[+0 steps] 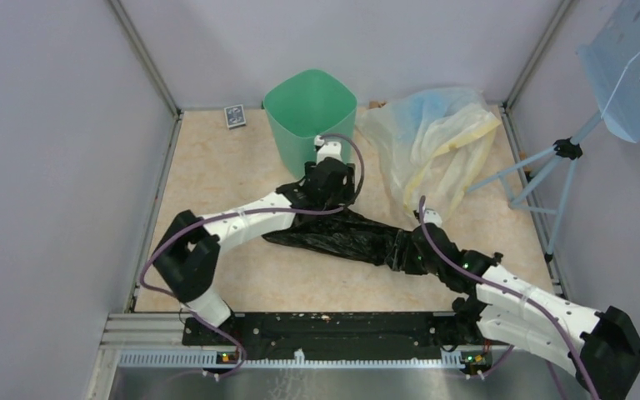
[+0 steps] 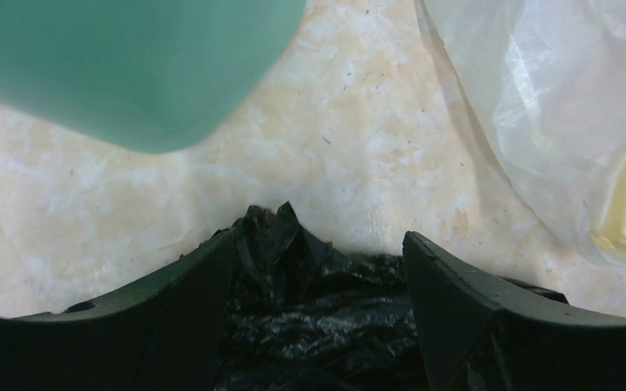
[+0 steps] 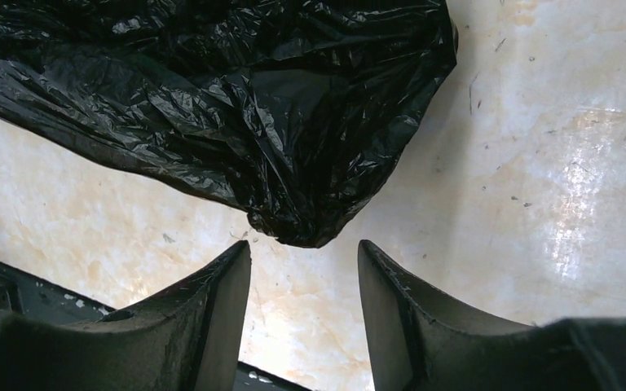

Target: Put the trash bags into the trash bin

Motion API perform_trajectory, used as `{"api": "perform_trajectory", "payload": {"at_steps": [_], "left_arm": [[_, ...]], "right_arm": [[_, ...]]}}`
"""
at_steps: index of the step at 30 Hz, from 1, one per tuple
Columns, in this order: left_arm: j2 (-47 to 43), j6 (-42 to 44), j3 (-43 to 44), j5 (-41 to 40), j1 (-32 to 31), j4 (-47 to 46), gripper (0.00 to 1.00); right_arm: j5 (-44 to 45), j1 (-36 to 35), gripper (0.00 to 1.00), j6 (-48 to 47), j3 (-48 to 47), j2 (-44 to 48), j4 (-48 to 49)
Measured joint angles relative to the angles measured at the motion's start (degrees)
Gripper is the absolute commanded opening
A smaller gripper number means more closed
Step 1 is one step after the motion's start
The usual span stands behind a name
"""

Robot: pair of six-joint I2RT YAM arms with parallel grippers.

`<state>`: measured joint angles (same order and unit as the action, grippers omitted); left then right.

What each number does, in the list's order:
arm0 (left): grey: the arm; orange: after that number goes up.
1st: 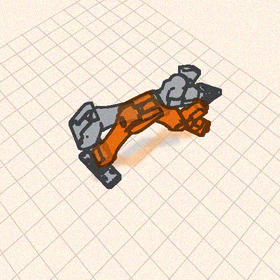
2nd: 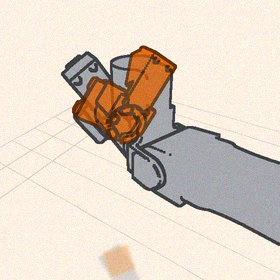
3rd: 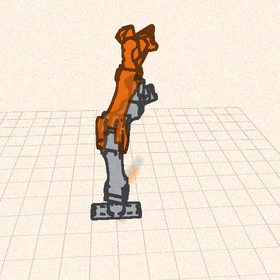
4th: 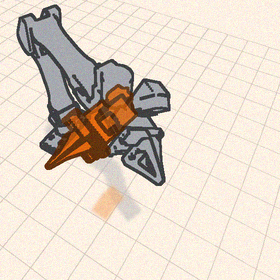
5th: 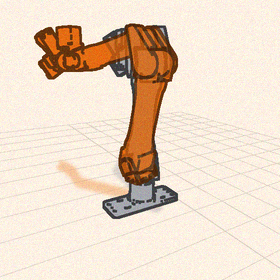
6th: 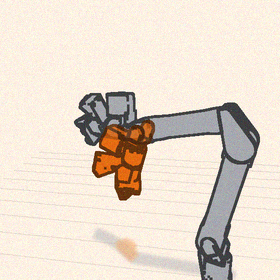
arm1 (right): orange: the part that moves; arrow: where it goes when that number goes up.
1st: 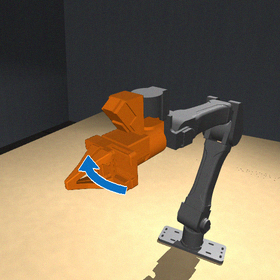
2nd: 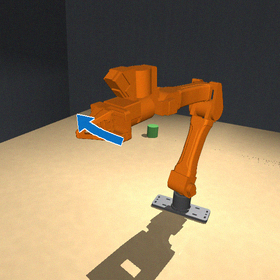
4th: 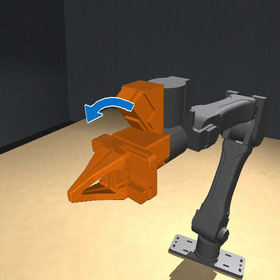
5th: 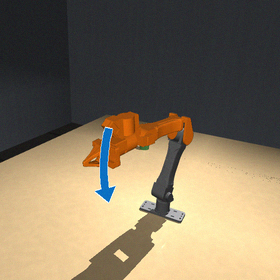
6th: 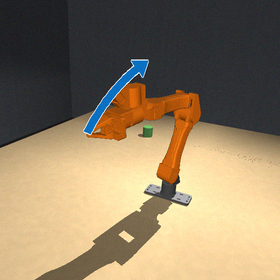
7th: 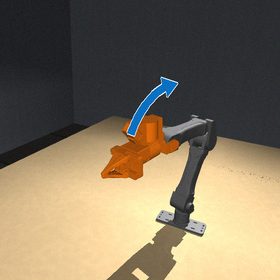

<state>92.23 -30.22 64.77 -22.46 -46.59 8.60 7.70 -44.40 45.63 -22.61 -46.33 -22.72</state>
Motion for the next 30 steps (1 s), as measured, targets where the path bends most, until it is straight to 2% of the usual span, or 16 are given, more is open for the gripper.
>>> {"api": "perform_trajectory", "payload": {"at_steps": [6, 12, 15, 16, 17, 19, 25, 30], "left_arm": [[9.4, 1.4, 7.2, -3.5, -0.3, 3.1, 0.67], [13.4, 0.1, 10.7, -6.2, -0.3, 7.0, 0.50], [14.4, -1.3, 10.8, -7.1, -0.3, 8.4, 0.31], [14.6, -1.6, 10.8, -7.3, -0.3, 8.9, 0.24], [14.7, -2.0, 10.8, -7.5, -0.3, 9.4, 0.12], [14.7, -2.9, 10.8, -8.0, -0.3, 10.0, 0.00], [14.3, -4.7, 10.9, -10.4, 0.1, 13.6, 0.00], [8.6, -5.9, 9.9, -9.3, 3.2, 17.4, 0.00]], "right_arm": [[0.2, 0.0, 0.47, 0.0, 1.1, -0.4, 3.6], [1.5, 0.0, 0.43, 0.1, 1.3, -3.2, 7.4], [1.9, 0.0, 0.30, 0.0, 1.3, -5.3, 9.0], [2.2, 0.0, 0.22, 0.0, 1.3, -6.0, 9.4], [2.4, 0.0, 0.13, -0.1, 1.3, -6.5, 9.7], [3.0, 0.0, 0.00, -0.4, 1.3, -6.8, 9.6], [5.9, 0.0, 0.00, -0.6, 1.3, -5.1, 7.6], [8.3, 0.0, 0.00, -1.0, 1.2, -1.5, 4.4]]}}
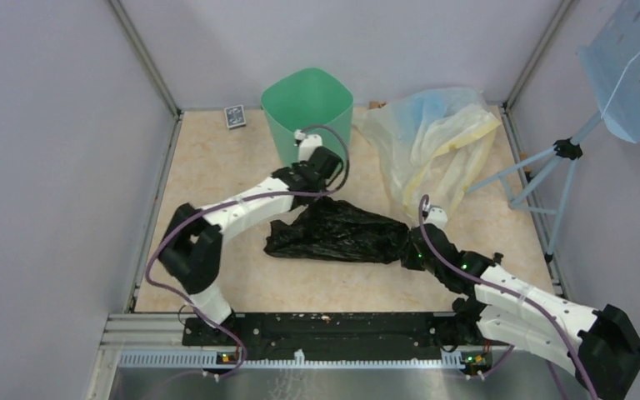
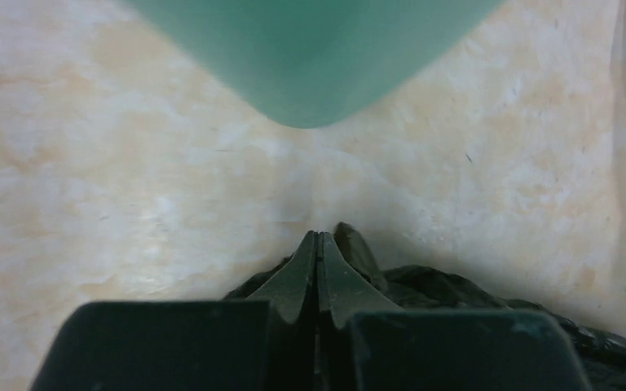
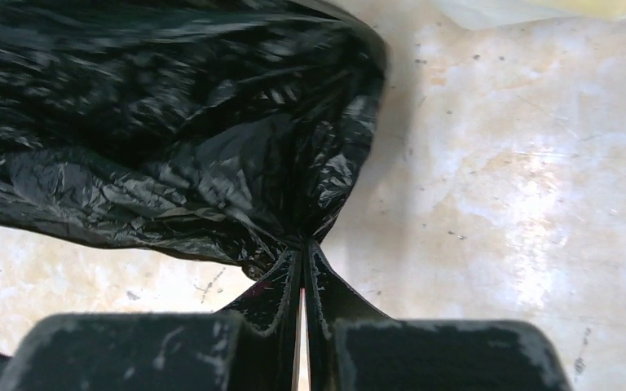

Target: Put the trash bags into the trash bin

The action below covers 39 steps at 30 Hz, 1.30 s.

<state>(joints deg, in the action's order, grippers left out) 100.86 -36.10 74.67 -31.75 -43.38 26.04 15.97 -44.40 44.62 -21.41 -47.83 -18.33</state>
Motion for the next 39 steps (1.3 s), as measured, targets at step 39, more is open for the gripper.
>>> {"api": "perform_trajectory", "payload": {"at_steps": [39], "left_arm": [[-44.6, -2.6, -2.2, 40.6, 21.7, -3.5, 0.00]], "right_arm": [[-11.2, 20.7, 0.18, -11.7, -25.3, -18.1, 1.6]]}}
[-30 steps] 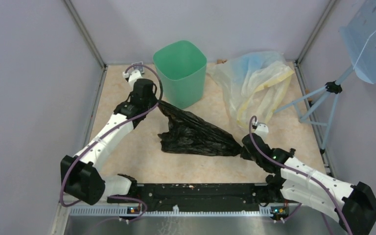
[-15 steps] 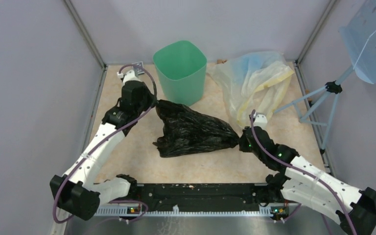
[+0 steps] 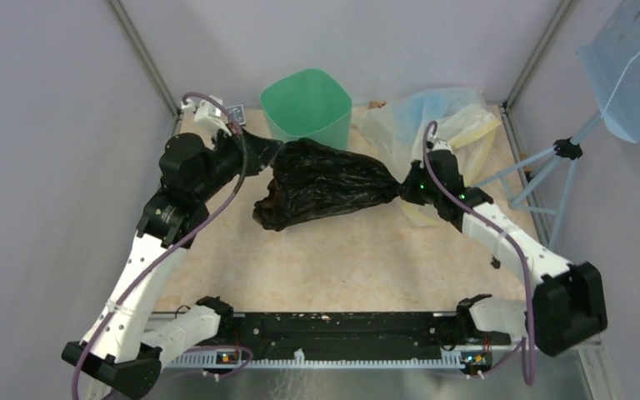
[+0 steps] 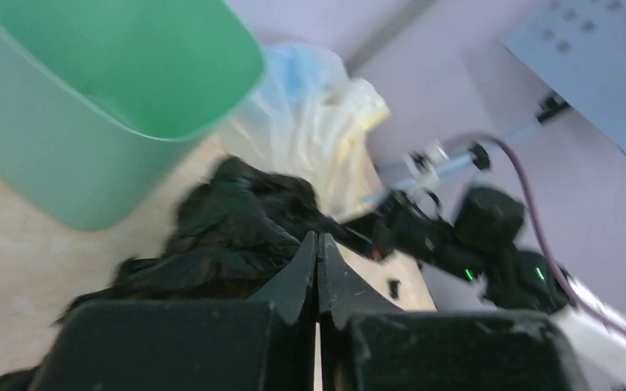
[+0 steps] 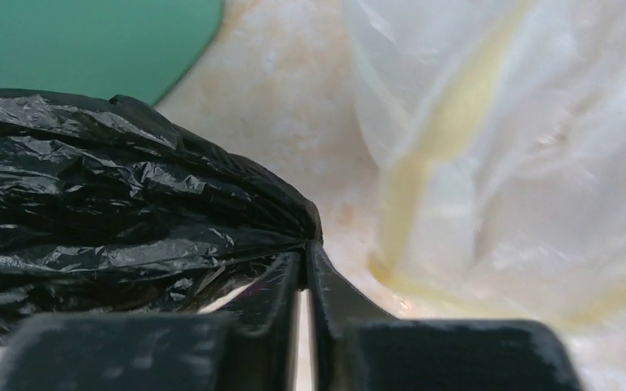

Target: Put the trash bags into the trash bin

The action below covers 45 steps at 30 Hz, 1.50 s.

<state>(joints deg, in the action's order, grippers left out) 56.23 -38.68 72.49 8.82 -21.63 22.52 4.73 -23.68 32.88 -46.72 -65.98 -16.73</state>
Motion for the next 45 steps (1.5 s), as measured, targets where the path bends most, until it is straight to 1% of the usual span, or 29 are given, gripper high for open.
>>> {"api": "perform_trajectory", "payload": {"at_steps": [1, 2, 3, 4, 6, 8, 10, 14, 17, 20, 23, 24, 25, 26, 27, 28, 29, 30, 33, 35, 37, 39, 41, 42, 45], "left_arm": [[-0.2, -0.5, -0.4, 2.4, -0.6, -1.2, 0.00], [-0.4, -0.9, -1.2, 4.0, -1.7, -2.6, 0.00], [-0.5, -1.2, -2.2, 4.8, -3.3, -3.6, 0.00], [-0.5, -1.2, -3.5, 4.5, -6.4, -4.5, 0.00], [-0.1, -1.0, -6.2, 3.7, -13.9, -5.6, 0.00], [1.0, -0.6, -9.0, 2.4, -21.6, -6.1, 0.00], [2.5, -0.3, -11.8, 1.1, -27.4, -6.5, 0.00], [5.9, -0.3, -17.0, -3.4, -35.6, -6.9, 0.00], [8.5, -0.2, -19.9, -6.7, -41.8, -9.1, 0.00], [12.4, -0.2, -20.5, -8.6, -47.4, -11.9, 0.00], [19.6, 0.2, -19.8, -12.4, -54.7, -15.3, 0.00], [22.1, 0.4, -19.5, -13.3, -57.1, -16.0, 0.04], [25.1, 0.8, -18.8, -14.1, -59.7, -16.4, 0.17], [27.6, 1.1, -18.0, -14.3, -61.4, -16.5, 0.43], [30.1, 1.3, -16.9, -14.3, -63.0, -16.4, 0.72], [32.6, 1.7, -15.6, -14.3, -64.0, -16.0, 0.89], [34.6, 1.9, -13.8, -14.8, -64.3, -14.9, 0.97], [35.0, 2.3, -13.5, -14.9, -64.3, -14.7, 0.99], [35.0, 3.1, -10.0, -18.3, -64.3, -10.8, 0.99], [33.4, 3.6, -8.8, -20.3, -64.1, -9.8, 0.96], [30.3, 4.1, -8.1, -21.6, -63.4, -8.0, 0.88], [26.6, 4.2, -7.3, -21.7, -61.8, -5.6, 0.77], [23.3, 3.9, -7.1, -21.4, -58.8, -3.9, 0.67], [21.5, 3.9, -7.1, -21.1, -56.3, -3.1, 0.63], [16.9, 3.9, -7.7, -21.2, -47.3, -1.1, 0.58]], "right_arm": [[-1.3, 0.2, 0.40, -0.2, -1.7, -2.2, 0.0], [-2.7, 0.2, 0.51, -0.9, -4.7, -5.4, -0.5], [-3.8, 0.2, 0.56, -0.9, -7.1, -7.8, -0.4], [-4.7, 0.2, 0.58, -1.8, -9.9, -10.4, -0.5], [-6.0, 0.2, 0.60, -2.7, -12.7, -12.7, -0.1], [-6.6, 0.2, 0.62, -3.4, -12.9, -12.6, 0.0], [-7.0, 0.2, 0.62, -3.8, -12.0, -11.5, 0.0], [-7.9, 0.2, 0.63, -4.7, -7.6, -7.2, -0.9], [-9.5, 0.2, 0.65, -4.9, -3.9, -3.8, -1.6], [-10.9, 0.2, 0.66, -4.9, -0.6, -1.2, -2.2], [-13.0, 0.2, 0.68, -4.8, 1.6, 0.7, -3.0], [-13.8, 0.2, 0.68, -4.8, 2.0, 1.1, -3.0], [-14.5, 0.2, 0.69, -4.8, 2.2, 1.4, -3.1], [-15.2, 0.2, 0.69, -4.8, 2.5, 1.7, -2.9], [-15.6, 0.2, 0.69, -4.8, 2.5, 1.9, -3.0], [-16.0, 0.2, 0.69, -4.8, 2.6, 2.0, -2.8], [-16.4, 0.2, 0.69, -4.8, 2.8, 2.2, -2.5], [-16.6, 0.2, 0.69, -4.8, 2.9, 2.3, -2.6], [-17.3, 0.2, 0.67, -4.9, 3.5, 2.5, -2.6], [-17.8, 0.2, 0.64, -5.3, 4.0, 3.0, -2.6], [-18.1, 0.2, 0.61, -5.6, 4.2, 3.3, -2.8], [-18.4, 0.2, 0.58, -5.9, 4.3, 3.4, -2.6], [-18.4, 0.2, 0.55, -6.2, 4.6, 3.4, -2.4], [-18.4, 0.0, 0.53, -6.3, 4.7, 3.3, -2.2], [-18.0, -0.6, 0.51, -6.4, 4.8, 2.4, -1.4]]}}
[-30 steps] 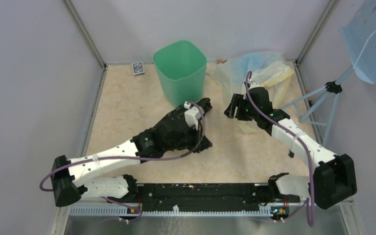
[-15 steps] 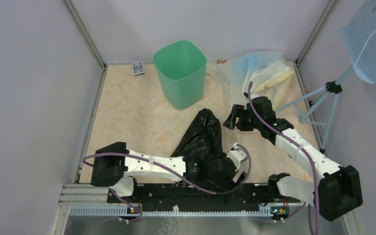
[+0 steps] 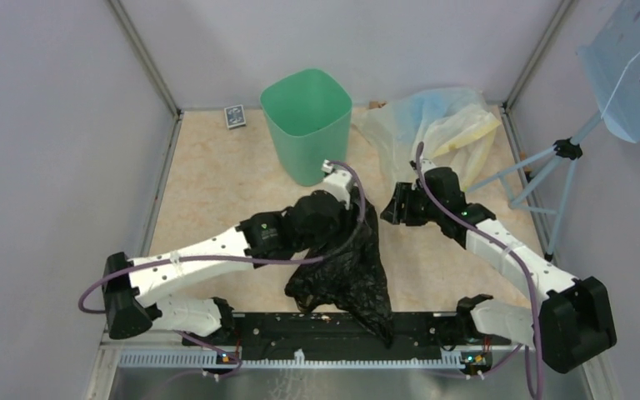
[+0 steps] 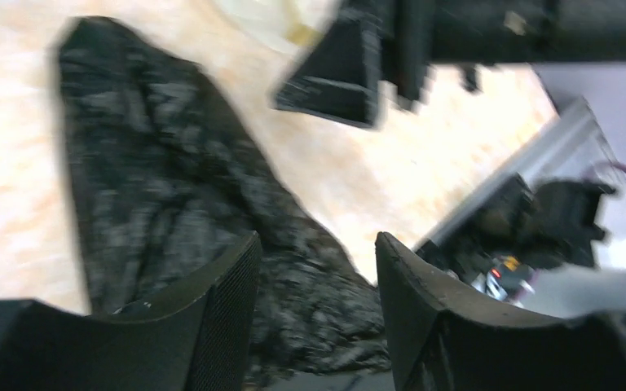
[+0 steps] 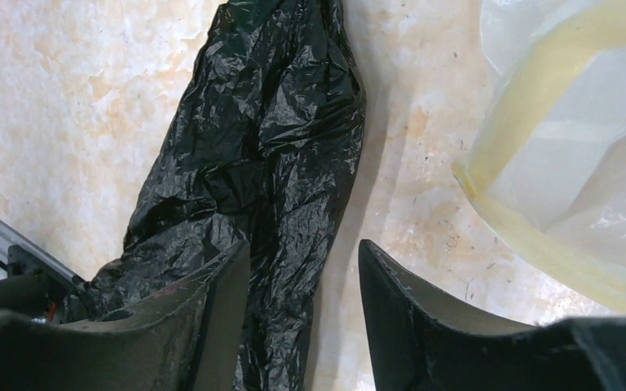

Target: Put the trash bags into the trash bin

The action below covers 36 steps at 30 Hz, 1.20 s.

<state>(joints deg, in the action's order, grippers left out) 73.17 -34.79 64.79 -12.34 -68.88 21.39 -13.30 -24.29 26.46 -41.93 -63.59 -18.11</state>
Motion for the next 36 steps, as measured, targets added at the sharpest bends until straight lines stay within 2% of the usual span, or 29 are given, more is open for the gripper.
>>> {"api": "perform_trajectory", "payload": {"at_steps": [2, 5, 9, 11, 14, 16, 19, 22, 25, 26, 27, 29, 31, 32, 36], "left_arm": [[-1.7, 0.3, -1.4, -0.4, 5.0, 0.4, 0.59], [-1.8, 1.2, -3.6, -0.8, 10.0, 1.5, 0.71], [2.8, 2.4, -4.1, -0.8, 15.8, 3.0, 0.73], [5.5, 3.1, -4.1, -0.8, 18.2, 2.6, 0.73], [8.9, 4.3, -4.4, -0.7, 21.2, 0.8, 0.80], [10.9, 4.9, -4.5, -0.2, 22.7, -1.2, 0.83], [14.5, 5.2, -4.5, 1.2, 24.4, -5.3, 0.82], [18.1, 5.2, -4.7, 3.2, 25.8, -9.6, 0.72], [21.4, 4.7, -4.8, 5.1, 26.7, -13.2, 0.58], [22.4, 4.4, -4.9, 5.6, 27.0, -14.4, 0.53], [23.2, 4.1, -5.0, 5.9, 27.3, -15.1, 0.45], [24.9, 3.1, -5.2, 6.9, 28.0, -16.6, 0.26], [25.9, 2.5, -5.9, 7.6, 28.7, -18.1, 0.03], [26.3, 2.2, -6.2, 8.1, 29.3, -18.4, 0.00], [26.6, 1.6, -6.5, 9.0, 30.9, -18.4, 0.00]], "right_arm": [[0.2, -0.6, 0.50, -0.1, 0.0, -1.6, 1.1], [0.7, -1.9, 0.51, -0.3, -0.1, -5.1, 2.6], [2.2, -4.1, 0.55, -0.6, -0.3, -10.3, 4.2], [3.0, -4.9, 0.60, -0.8, -0.7, -12.9, 5.0], [3.9, -5.2, 0.68, -0.9, -1.5, -16.1, 6.6], [4.3, -5.2, 0.69, -0.9, -1.7, -17.1, 7.5], [4.5, -5.4, 0.67, -0.9, -2.3, -18.2, 9.4], [4.5, -5.5, 0.60, -0.9, -2.5, -19.5, 11.4], [4.2, -5.6, 0.56, -0.8, -2.9, -21.3, 12.7], [4.0, -5.6, 0.51, -0.8, -2.9, -21.8, 13.1], [3.8, -5.6, 0.40, -0.7, -2.9, -22.4, 13.4], [3.5, -5.6, 0.04, -0.7, -2.9, -23.4, 14.1], [3.4, -5.6, 0.00, 0.0, -2.8, -23.9, 14.3], [3.4, -5.6, 0.00, -0.1, -2.9, -24.0, 14.2], [5.7, -5.3, 0.00, 0.2, -4.3, -23.9, 12.2]]}}
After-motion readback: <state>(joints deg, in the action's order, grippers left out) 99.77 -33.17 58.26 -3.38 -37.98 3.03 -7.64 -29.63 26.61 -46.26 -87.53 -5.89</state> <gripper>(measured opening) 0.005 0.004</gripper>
